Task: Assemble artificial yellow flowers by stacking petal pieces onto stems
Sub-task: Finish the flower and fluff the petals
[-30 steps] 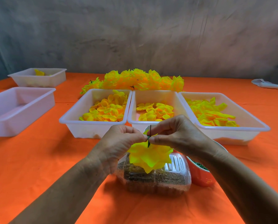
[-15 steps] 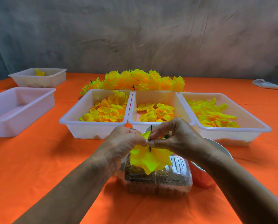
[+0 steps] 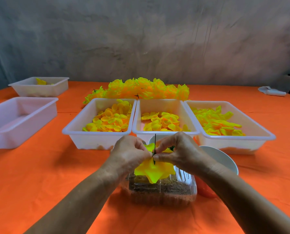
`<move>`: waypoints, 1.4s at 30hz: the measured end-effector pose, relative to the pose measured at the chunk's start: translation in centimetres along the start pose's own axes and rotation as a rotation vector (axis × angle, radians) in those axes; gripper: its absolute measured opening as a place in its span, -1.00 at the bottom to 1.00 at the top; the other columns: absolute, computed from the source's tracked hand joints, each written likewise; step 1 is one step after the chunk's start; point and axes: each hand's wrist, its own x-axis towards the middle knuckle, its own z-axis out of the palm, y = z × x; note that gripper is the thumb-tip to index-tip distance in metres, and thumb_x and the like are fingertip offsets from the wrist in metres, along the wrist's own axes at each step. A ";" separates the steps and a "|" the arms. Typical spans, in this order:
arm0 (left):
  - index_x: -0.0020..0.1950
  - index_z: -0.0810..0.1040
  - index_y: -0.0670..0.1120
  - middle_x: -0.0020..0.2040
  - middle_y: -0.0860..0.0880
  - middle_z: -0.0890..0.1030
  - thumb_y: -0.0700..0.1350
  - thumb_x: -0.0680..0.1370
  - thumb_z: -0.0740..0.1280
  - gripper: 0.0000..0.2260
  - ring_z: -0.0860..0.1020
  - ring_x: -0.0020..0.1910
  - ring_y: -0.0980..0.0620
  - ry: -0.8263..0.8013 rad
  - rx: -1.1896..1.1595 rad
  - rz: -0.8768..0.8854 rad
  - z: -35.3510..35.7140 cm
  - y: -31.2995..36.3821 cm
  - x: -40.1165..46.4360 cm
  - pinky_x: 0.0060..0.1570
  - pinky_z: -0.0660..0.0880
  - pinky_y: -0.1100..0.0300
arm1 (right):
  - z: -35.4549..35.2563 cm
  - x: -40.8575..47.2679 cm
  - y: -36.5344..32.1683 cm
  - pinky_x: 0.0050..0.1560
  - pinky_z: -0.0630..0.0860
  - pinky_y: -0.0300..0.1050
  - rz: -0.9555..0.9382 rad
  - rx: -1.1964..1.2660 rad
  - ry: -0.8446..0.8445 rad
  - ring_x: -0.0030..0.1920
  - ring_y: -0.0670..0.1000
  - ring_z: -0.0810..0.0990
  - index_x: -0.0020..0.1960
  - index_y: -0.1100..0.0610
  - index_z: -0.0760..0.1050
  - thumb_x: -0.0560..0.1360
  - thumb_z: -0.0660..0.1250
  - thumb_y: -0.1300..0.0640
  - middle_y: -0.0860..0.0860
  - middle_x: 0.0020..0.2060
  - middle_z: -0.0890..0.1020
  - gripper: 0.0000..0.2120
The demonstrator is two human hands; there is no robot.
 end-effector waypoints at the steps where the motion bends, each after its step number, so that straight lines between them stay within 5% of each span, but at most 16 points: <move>1: -0.37 0.55 -0.04 -0.08 0.07 0.58 -0.20 0.36 0.50 -0.83 0.51 0.00 0.08 0.035 0.022 0.039 -0.2 0.0 -0.2 -0.01 0.41 0.17 | -0.1 -0.1 0.0 0.04 0.50 -0.15 -0.007 0.013 0.011 -0.03 -0.11 0.60 -0.20 0.02 0.69 0.29 0.57 0.11 -0.18 -0.21 0.65 -0.90; 3: -0.24 0.59 0.02 -0.13 0.12 0.58 -0.15 0.32 0.54 -0.85 0.54 -0.06 0.08 0.089 0.015 0.124 -0.7 -0.2 -0.8 -0.10 0.48 0.15 | -0.4 -0.2 0.2 -0.09 0.45 -0.33 -0.010 0.076 0.043 -0.08 -0.27 0.57 -0.18 0.02 0.70 0.30 0.56 0.13 -0.27 -0.23 0.59 -0.88; 5: -0.19 0.63 0.08 -0.02 0.14 0.58 -0.14 0.33 0.54 -0.83 0.53 0.08 0.10 0.133 0.043 0.206 -0.7 -0.5 -1.0 0.05 0.48 0.19 | -0.4 -0.2 0.4 -0.16 0.38 -0.44 -0.032 0.093 0.062 -0.14 -0.35 0.54 -0.21 0.01 0.70 0.31 0.55 0.13 -0.28 -0.23 0.58 -0.92; 8: -0.19 0.70 0.04 0.06 0.19 0.53 -0.13 0.34 0.54 -0.89 0.43 0.22 0.11 0.165 0.126 0.304 -0.2 -0.7 -1.2 0.27 0.33 0.00 | -0.1 -0.3 0.8 0.08 0.48 -0.24 -0.049 0.140 0.058 0.04 -0.26 0.56 -0.26 -0.03 0.69 0.31 0.55 0.13 -0.17 -0.07 0.64 -0.92; 15: -0.18 0.72 -0.02 0.11 0.07 0.60 -0.15 0.33 0.54 -0.89 0.45 0.21 -0.02 0.194 0.246 0.522 0.1 -1.7 -0.7 0.23 0.29 -0.03 | 0.4 -0.6 1.4 0.21 0.49 -0.02 -0.110 0.201 0.058 0.16 -0.15 0.56 -0.34 -0.18 0.64 0.28 0.56 0.06 -0.11 0.06 0.64 -0.84; 19: -0.22 0.70 -0.08 0.09 0.07 0.60 -0.15 0.36 0.52 -0.95 0.45 0.20 0.01 0.128 0.192 0.539 0.2 -2.3 -0.2 0.22 0.33 -0.12 | 0.8 -0.6 1.8 0.22 0.49 -0.06 -0.081 0.283 0.048 0.19 -0.11 0.54 -0.35 -0.22 0.63 0.20 0.48 -0.09 -0.02 0.11 0.61 -0.95; 23: -0.24 0.69 -0.07 0.04 0.07 0.62 -0.04 0.36 0.42 -0.88 0.49 0.17 0.06 0.115 0.075 0.533 0.7 -3.2 -0.1 0.21 0.37 -0.03 | 1.0 -0.6 2.2 0.15 0.47 -0.31 -0.036 0.369 -0.006 0.20 -0.23 0.51 -0.36 -0.18 0.64 0.19 0.48 -0.04 -0.04 0.16 0.58 -0.95; 30: -0.21 0.70 -0.07 0.05 0.05 0.62 -0.11 0.38 0.50 -0.95 0.48 0.17 0.05 0.110 0.104 0.495 0.6 -3.0 -0.3 0.22 0.35 -0.06 | 0.9 -1.3 1.7 0.18 0.42 -0.37 0.000 0.334 0.048 0.20 -0.30 0.47 -0.35 -0.22 0.64 0.20 0.49 -0.04 -0.06 0.16 0.57 -0.92; 36: -0.21 0.66 0.14 0.07 0.14 0.59 0.08 0.32 0.45 -0.91 0.48 0.16 0.18 0.082 -0.008 0.442 -0.9 -0.8 -0.5 0.18 0.38 0.29 | 1.3 -2.0 0.7 0.33 0.36 -0.06 -0.021 0.258 0.118 0.29 -0.14 0.43 -0.15 -0.08 0.69 0.30 0.54 0.06 -0.11 0.18 0.58 -0.87; 42: -0.31 0.62 0.08 0.06 0.13 0.60 -0.17 0.33 0.54 -0.83 0.48 0.14 0.20 0.088 0.064 0.444 -0.3 -0.4 -0.1 0.08 0.27 0.53 | 2.5 -2.3 -0.1 0.27 0.42 0.01 0.018 0.333 0.227 0.25 -0.15 0.44 -0.31 -0.10 0.67 0.20 0.45 -0.18 -0.13 0.12 0.59 -0.82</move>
